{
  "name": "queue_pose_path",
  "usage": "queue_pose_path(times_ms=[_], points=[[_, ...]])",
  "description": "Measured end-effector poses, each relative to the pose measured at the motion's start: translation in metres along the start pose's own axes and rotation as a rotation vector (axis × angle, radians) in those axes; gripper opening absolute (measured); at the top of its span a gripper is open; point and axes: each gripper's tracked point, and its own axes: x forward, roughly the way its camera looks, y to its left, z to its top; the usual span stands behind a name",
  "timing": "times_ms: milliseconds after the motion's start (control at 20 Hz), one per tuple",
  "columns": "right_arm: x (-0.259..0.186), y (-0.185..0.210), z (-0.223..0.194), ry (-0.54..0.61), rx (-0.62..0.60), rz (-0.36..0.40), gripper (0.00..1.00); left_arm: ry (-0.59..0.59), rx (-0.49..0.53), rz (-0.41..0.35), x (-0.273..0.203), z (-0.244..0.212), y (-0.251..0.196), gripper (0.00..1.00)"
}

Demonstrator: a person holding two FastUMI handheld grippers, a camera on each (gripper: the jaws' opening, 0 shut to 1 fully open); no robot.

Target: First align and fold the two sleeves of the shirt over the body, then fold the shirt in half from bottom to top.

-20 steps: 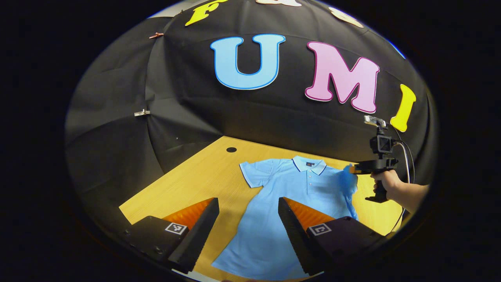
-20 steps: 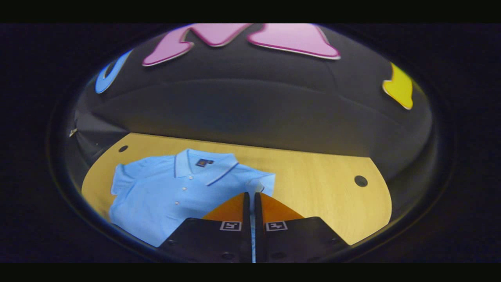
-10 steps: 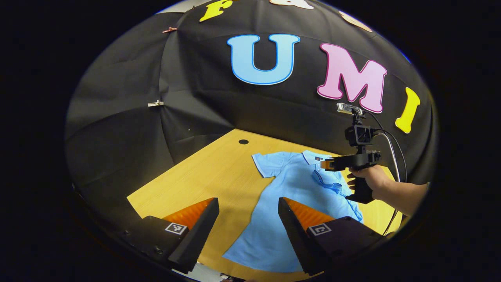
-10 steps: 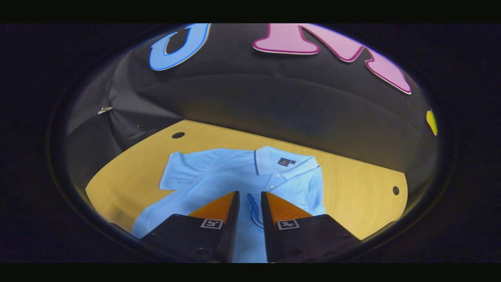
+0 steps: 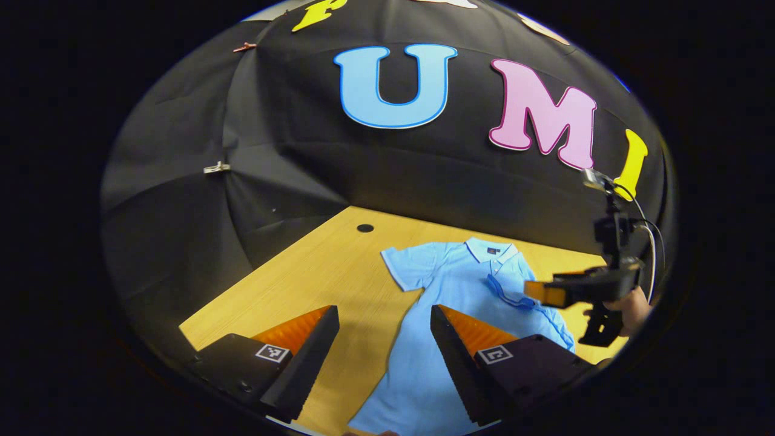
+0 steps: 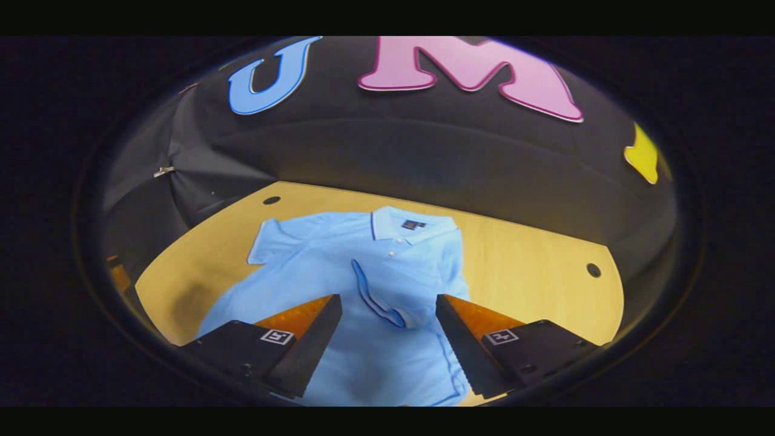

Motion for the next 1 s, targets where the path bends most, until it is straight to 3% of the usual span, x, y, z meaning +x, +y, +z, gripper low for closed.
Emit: queue_pose_path(times_ms=[300,450,750,850,1000], points=[[-0.056,-0.048,-0.041,0.033,0.056,-0.06,0.98,0.028,0.04,-0.071,0.125,0.014,-0.021,0.97],[-0.074,-0.062,-0.059,0.058,0.087,-0.09,0.98,0.081,0.124,-0.043,0.2,0.004,-0.026,0.97],[-0.101,-0.06,-0.095,0.103,0.106,-0.072,0.98,0.157,0.062,-0.015,0.316,-0.002,-0.02,0.96],[-0.101,-0.061,-0.105,0.13,0.118,-0.068,0.98,0.225,0.033,0.002,0.334,-0.027,-0.01,0.97],[-0.096,-0.066,-0.104,0.129,0.135,-0.077,0.98,0.209,0.042,0.009,0.339,-0.027,-0.005,0.97]])
